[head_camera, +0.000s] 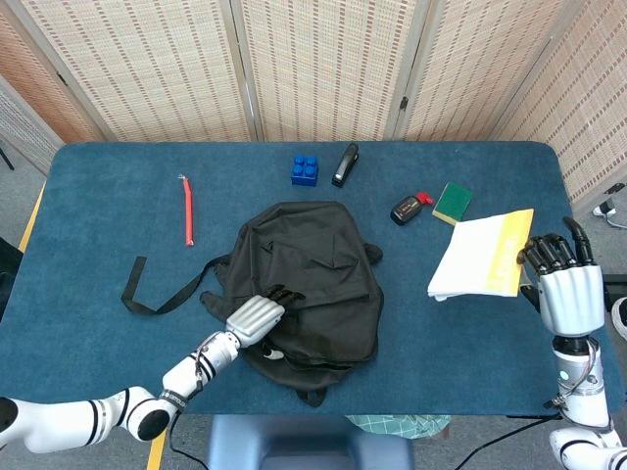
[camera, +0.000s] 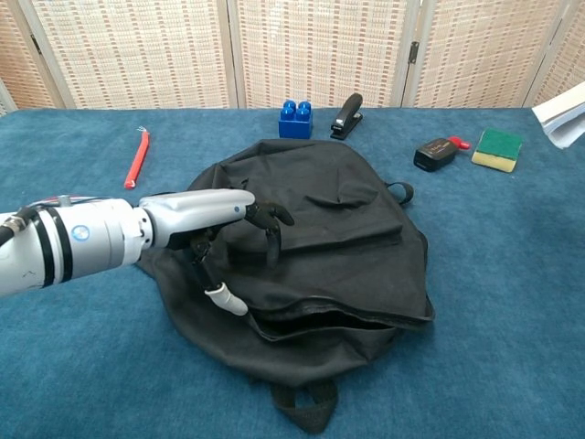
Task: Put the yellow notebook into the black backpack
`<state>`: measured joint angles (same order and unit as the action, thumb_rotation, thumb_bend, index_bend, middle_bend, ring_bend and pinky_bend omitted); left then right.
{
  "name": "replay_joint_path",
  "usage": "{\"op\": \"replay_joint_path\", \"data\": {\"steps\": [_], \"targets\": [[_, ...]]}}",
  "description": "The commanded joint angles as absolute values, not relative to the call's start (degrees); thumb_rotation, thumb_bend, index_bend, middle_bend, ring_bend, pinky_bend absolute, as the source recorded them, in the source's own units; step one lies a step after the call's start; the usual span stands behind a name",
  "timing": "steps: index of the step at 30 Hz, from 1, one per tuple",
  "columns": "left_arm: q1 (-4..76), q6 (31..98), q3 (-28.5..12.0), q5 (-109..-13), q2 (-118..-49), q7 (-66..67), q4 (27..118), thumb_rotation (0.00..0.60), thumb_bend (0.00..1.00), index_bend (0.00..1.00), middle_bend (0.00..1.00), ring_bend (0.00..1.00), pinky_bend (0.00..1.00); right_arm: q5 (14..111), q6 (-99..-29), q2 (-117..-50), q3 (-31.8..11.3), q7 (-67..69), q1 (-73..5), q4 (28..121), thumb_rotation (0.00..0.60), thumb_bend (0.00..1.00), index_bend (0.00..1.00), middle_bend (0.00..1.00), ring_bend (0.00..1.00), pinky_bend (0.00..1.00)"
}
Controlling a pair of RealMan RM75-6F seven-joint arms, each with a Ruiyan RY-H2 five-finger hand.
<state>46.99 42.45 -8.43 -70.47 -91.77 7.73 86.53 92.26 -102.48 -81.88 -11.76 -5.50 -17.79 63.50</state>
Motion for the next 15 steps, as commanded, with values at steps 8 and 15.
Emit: {"op": "replay_joint_path", "data": {"steps": [8,15], "targets": [[46.78,43.13,-8.39,-68.33,-94.32,4.96,84.85,0.6,0.3,0.63,0.22,0.19,0.0,92.18,-102.28,-82.39,-11.76,-4.87,-17.64,62.6,0.6,0.38,0.84,0.51,0.41,0.19],[46.21,44.39,-8.57,-66.98,-95.72,3.87,84.05,0.6,0.45,0.7,0.27,0.23,0.0,92.24,-102.84,-82.25,-12.13,-4.26,-17.54,62.47,0.6,0.38,0.84,0.51,0.41,0.19]]}}
